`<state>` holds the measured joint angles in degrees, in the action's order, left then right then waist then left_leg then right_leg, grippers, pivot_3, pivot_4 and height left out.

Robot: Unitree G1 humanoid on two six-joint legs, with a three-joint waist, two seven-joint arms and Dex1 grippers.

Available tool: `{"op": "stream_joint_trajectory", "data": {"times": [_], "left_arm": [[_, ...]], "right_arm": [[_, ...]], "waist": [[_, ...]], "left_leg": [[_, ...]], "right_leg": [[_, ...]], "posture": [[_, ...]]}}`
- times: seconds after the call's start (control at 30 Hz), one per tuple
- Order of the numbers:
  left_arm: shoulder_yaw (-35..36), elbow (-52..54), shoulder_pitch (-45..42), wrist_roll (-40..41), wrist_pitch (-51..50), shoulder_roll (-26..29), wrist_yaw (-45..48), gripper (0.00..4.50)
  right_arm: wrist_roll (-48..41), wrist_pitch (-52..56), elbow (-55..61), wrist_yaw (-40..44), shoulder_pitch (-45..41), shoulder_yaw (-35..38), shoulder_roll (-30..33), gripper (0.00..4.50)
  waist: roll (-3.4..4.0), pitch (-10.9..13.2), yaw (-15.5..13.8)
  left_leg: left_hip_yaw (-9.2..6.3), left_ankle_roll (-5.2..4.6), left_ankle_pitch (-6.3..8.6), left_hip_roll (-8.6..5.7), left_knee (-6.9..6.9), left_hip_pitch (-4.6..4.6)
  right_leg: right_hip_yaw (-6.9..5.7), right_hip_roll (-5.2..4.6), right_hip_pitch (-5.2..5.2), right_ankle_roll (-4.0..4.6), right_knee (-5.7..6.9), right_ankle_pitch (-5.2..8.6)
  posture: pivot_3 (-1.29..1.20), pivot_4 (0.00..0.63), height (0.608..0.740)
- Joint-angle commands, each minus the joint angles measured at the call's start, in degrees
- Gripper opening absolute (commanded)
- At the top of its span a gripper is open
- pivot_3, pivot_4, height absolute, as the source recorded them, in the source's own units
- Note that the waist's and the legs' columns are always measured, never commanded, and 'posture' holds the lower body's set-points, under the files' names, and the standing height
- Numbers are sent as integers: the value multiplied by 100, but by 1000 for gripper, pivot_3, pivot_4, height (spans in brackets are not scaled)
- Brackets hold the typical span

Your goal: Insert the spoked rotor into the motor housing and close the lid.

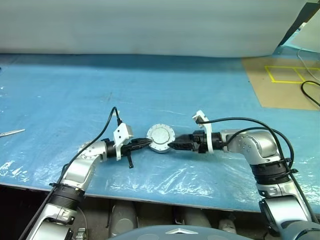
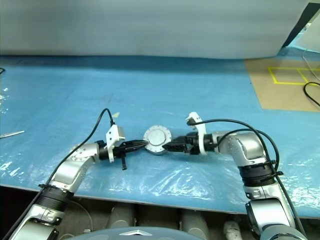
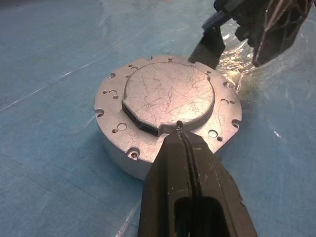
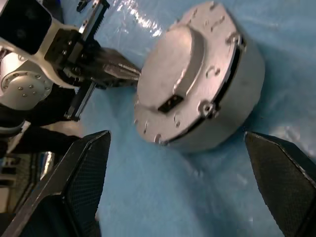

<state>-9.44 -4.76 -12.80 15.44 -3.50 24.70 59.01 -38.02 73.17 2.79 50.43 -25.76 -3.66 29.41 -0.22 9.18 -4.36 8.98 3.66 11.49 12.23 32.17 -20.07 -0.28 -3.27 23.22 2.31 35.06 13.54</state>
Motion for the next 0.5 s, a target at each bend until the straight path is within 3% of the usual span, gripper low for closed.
{"op": "stream_joint_trajectory", "data": {"times": [0.03,0.5], "left_arm": [[-58,-42,37,-91,22,0,-27,0],[-43,-49,27,-111,74,-48,-103,0]], "right_arm": [[-357,357,-184,26,-7,356,-19,4489],[-334,323,-708,-874,72,813,-965,4489]], "waist": [[0,0,-5],[0,-1,-14]], "left_leg": [[0,0,0,0,1,1],[0,1,0,2,2,1]], "right_leg": [[0,0,0,0,2,0],[-2,-1,-1,1,1,1]], "posture": [[0,150,740],[0,150,740]]}}
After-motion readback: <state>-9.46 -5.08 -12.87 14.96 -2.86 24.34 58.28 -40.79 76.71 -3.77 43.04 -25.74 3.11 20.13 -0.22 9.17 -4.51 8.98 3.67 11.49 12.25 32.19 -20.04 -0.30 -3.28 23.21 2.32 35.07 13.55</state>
